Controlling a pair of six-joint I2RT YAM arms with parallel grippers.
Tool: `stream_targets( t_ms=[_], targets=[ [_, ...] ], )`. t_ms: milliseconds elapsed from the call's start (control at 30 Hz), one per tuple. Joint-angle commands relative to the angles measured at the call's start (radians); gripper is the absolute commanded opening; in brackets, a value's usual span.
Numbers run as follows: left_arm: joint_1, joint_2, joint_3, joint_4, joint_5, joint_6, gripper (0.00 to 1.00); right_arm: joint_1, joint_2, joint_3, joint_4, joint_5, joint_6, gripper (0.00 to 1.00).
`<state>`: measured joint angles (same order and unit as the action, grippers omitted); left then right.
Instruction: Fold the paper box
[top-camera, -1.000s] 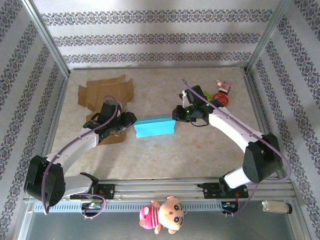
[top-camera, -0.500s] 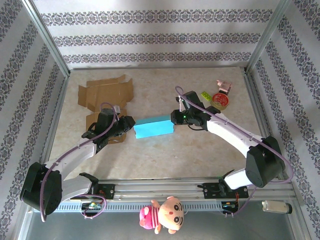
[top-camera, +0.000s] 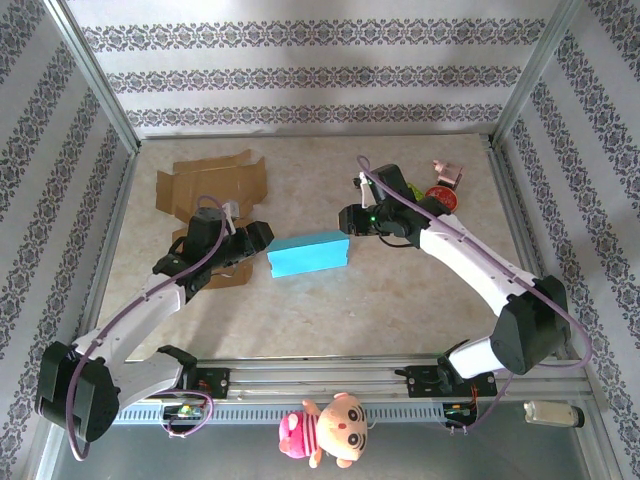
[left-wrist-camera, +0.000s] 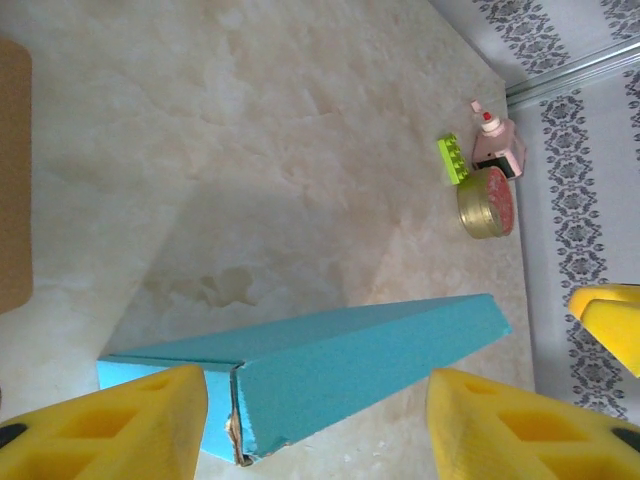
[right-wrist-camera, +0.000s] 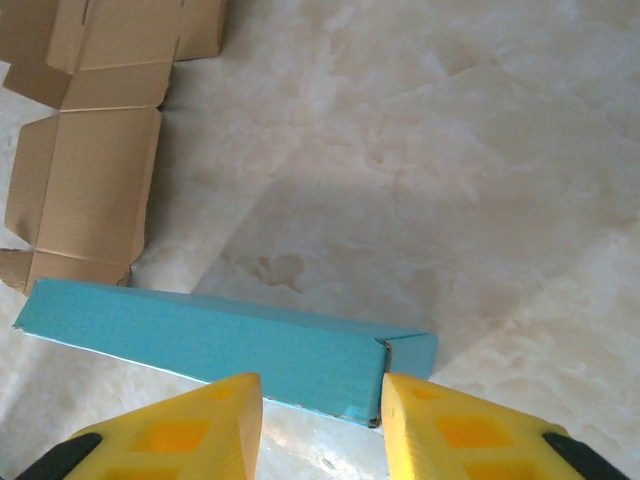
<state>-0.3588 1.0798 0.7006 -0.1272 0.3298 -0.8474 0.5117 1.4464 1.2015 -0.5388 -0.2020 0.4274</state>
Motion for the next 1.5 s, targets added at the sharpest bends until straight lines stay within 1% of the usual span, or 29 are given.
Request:
stream_targets(
  t_ms=[0, 133, 167, 233, 267, 300, 367, 400, 433, 533, 567, 633, 700, 800, 967, 1000, 1067, 1200, 1300, 1333, 1400, 1433, 1467],
  targets=[
    [0.007, 0.003, -0.019, -0.032, 0.013, -0.052, 0.60, -0.018, 0.018, -0.019, -0.023, 0.009, 0.019, 0.38],
    [0.007, 0.027, -0.058, -0.052, 0.006, -0.080, 0.60, -0.020, 0.048, -0.064, -0.018, -0.008, 0.021, 0.37],
    [0.006, 0.040, -0.073, -0.042, 0.020, -0.091, 0.58, -0.018, 0.055, -0.085, -0.012, -0.012, 0.026, 0.35],
    [0.006, 0.067, -0.104, -0.019, 0.052, -0.103, 0.50, -0.013, 0.069, -0.140, 0.013, -0.018, 0.036, 0.31],
    [0.005, 0.081, -0.123, -0.019, 0.057, -0.108, 0.42, -0.009, 0.079, -0.172, 0.026, -0.012, 0.041, 0.28],
    [0.006, 0.090, -0.142, -0.018, 0.056, -0.107, 0.35, -0.006, 0.091, -0.198, 0.035, -0.005, 0.044, 0.25],
    [0.005, 0.094, -0.179, -0.015, 0.038, -0.106, 0.25, -0.002, 0.111, -0.234, 0.041, 0.007, 0.051, 0.22],
    [0.006, 0.094, -0.194, -0.008, 0.033, -0.099, 0.22, -0.001, 0.118, -0.239, 0.043, -0.001, 0.052, 0.22],
    [0.007, 0.093, -0.200, -0.006, 0.028, -0.095, 0.22, 0.000, 0.120, -0.239, 0.043, -0.008, 0.053, 0.22],
    [0.007, 0.083, -0.174, -0.011, 0.019, -0.073, 0.22, 0.003, 0.095, -0.198, 0.027, -0.021, 0.053, 0.22],
    [0.007, 0.076, -0.153, -0.017, 0.015, -0.062, 0.26, 0.002, 0.078, -0.173, 0.020, -0.021, 0.049, 0.23],
    [0.007, 0.059, -0.105, -0.043, -0.006, -0.037, 0.37, -0.002, 0.049, -0.124, 0.007, -0.026, 0.048, 0.25],
    [0.007, 0.041, -0.052, -0.063, -0.023, -0.014, 0.46, -0.006, 0.025, -0.072, 0.005, -0.042, 0.052, 0.29],
    [0.007, 0.026, -0.015, -0.045, -0.014, -0.022, 0.48, -0.007, 0.017, -0.023, 0.010, -0.058, 0.058, 0.32],
    [0.007, 0.033, -0.028, -0.037, -0.013, -0.050, 0.49, -0.009, 0.058, -0.017, 0.022, -0.031, 0.053, 0.35],
    [0.007, 0.038, -0.041, -0.033, -0.012, -0.058, 0.47, -0.009, 0.071, -0.025, 0.022, -0.028, 0.049, 0.35],
    [0.007, 0.051, -0.074, -0.004, 0.028, -0.076, 0.39, -0.007, 0.087, -0.048, 0.020, -0.031, 0.048, 0.34],
    [0.007, 0.058, -0.136, 0.023, 0.105, -0.104, 0.25, 0.014, 0.088, -0.132, 0.016, -0.008, 0.035, 0.28],
    [0.005, 0.016, -0.147, -0.018, 0.149, -0.073, 0.19, 0.027, 0.054, -0.175, -0.027, 0.021, 0.011, 0.24],
    [0.004, -0.004, -0.145, -0.028, 0.176, -0.055, 0.19, 0.029, 0.029, -0.190, -0.038, 0.018, 0.015, 0.24],
    [0.004, -0.077, -0.128, -0.121, 0.195, -0.015, 0.20, 0.040, -0.064, -0.251, -0.058, 0.007, 0.045, 0.25],
    [0.002, -0.116, -0.122, -0.167, 0.191, 0.007, 0.22, 0.043, -0.113, -0.287, -0.062, -0.003, 0.063, 0.28],
    [0.000, -0.161, -0.121, -0.225, 0.179, 0.022, 0.28, 0.046, -0.171, -0.328, -0.074, -0.013, 0.085, 0.31]
  ],
)
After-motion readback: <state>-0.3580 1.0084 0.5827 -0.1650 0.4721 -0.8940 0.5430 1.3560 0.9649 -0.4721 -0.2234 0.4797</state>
